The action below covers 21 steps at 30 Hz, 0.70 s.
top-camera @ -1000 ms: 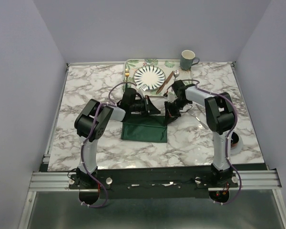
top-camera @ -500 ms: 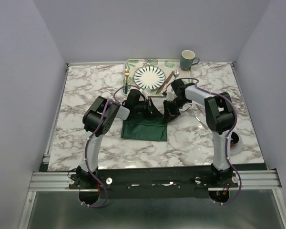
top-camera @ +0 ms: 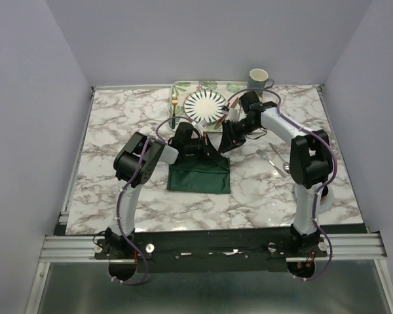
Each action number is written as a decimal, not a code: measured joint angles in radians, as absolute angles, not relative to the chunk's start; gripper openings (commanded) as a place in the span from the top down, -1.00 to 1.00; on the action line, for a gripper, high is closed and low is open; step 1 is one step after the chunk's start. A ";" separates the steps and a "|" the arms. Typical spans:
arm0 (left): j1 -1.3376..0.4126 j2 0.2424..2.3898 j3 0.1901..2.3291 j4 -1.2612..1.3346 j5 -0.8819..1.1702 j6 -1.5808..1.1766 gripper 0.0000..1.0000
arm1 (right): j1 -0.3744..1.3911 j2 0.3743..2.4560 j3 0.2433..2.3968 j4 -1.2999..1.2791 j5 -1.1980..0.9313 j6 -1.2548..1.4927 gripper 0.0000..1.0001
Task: Fold the napkin into a case and place the utensils inside
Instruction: Smooth out the 2/3-rectangle-folded napkin at the center of the board.
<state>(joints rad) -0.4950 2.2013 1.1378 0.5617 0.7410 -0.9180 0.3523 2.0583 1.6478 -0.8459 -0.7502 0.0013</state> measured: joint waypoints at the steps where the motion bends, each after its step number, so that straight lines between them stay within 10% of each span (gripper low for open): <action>1: -0.495 2.201 1.138 0.561 0.741 -0.917 1.00 | 0.352 2.059 1.641 -0.832 -0.776 0.021 0.33; 12: -0.495 2.201 1.141 0.555 0.742 -0.905 0.99 | 0.337 2.140 1.417 -0.729 -0.862 0.142 0.48; 16: -0.493 2.201 1.143 0.554 0.750 -0.905 0.37 | 0.319 2.165 1.396 -0.723 -0.880 0.175 0.54; 21: -0.475 2.199 1.097 0.648 0.793 -0.974 0.18 | 0.313 2.167 1.395 -0.722 -0.871 0.196 0.59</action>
<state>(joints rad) -0.4747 2.1990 1.0969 0.6476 0.7925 -0.9737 0.3134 2.1666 1.3949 -0.7216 -0.8711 0.1963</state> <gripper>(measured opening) 0.354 0.220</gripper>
